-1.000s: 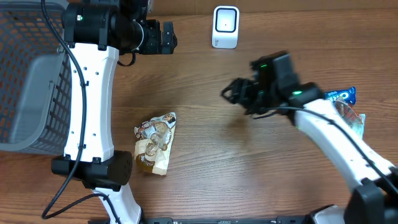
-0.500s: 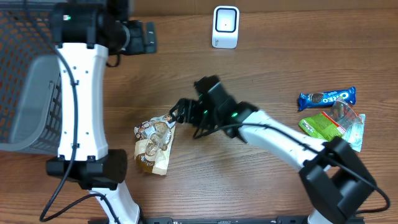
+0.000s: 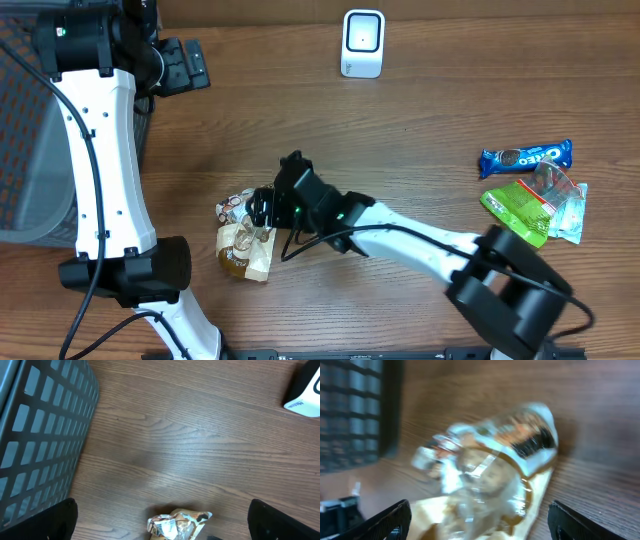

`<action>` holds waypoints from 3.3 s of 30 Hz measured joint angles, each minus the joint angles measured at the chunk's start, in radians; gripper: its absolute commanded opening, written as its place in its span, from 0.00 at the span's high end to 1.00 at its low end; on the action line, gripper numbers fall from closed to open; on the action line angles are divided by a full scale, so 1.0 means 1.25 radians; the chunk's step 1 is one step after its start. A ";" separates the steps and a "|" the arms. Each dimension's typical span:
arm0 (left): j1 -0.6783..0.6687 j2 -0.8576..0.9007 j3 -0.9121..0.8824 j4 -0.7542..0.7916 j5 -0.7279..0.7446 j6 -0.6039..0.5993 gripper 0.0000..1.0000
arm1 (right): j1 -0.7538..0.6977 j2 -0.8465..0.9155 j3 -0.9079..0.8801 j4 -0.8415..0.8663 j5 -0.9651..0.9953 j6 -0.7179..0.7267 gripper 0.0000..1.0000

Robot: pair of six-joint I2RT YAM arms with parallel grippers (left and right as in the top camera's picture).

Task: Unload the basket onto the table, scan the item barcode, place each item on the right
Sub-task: 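Release the Haribo bag and move the right gripper to the bread pack, then grasp the bread pack with the right gripper and drag it right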

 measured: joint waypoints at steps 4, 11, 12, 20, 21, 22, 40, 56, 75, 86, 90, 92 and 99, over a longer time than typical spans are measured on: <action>0.000 0.000 0.000 0.000 0.000 -0.001 0.00 | 0.011 0.057 0.000 0.015 -0.011 0.002 0.23; 0.000 0.000 -0.002 0.000 0.000 -0.002 0.00 | 0.013 0.088 0.002 0.027 -0.028 -0.002 0.60; 0.000 0.000 -0.006 0.000 0.000 -0.003 0.00 | 0.013 0.089 0.003 0.026 -0.031 0.000 0.71; 0.000 0.000 -0.061 0.005 0.000 -0.003 0.00 | 0.002 0.091 0.017 -0.001 -0.065 -0.041 0.96; 0.000 0.000 -0.068 0.005 0.000 -0.003 0.00 | -0.005 0.091 0.018 -0.016 -0.078 -0.052 0.96; 0.000 0.000 -0.075 0.006 0.000 -0.003 0.00 | -0.014 0.089 0.018 -0.033 -0.087 -0.062 0.96; -0.023 0.000 -0.106 0.026 0.000 -0.003 0.00 | -0.274 -0.004 0.020 -0.419 -0.206 -0.407 0.23; -0.028 0.000 -0.106 0.034 0.001 -0.003 0.00 | -0.211 -0.004 0.019 -0.265 -0.134 -0.143 0.26; -0.028 0.000 -0.106 0.052 0.002 -0.003 0.00 | -0.163 -0.087 0.109 -0.400 -0.018 -0.246 0.33; -0.028 0.000 -0.106 0.052 0.004 -0.003 0.00 | -0.114 -0.047 0.072 -0.403 -0.045 -0.155 0.43; -0.028 0.000 -0.106 0.053 0.004 -0.003 0.00 | -0.103 -0.002 0.053 -0.405 -0.064 -0.132 0.42; -0.028 0.000 -0.106 0.053 0.004 -0.003 0.00 | -0.097 0.020 0.051 -0.395 -0.074 -0.116 0.37; -0.028 0.000 -0.106 0.052 0.004 -0.003 0.00 | -0.085 0.058 0.052 -0.323 -0.111 -0.077 0.40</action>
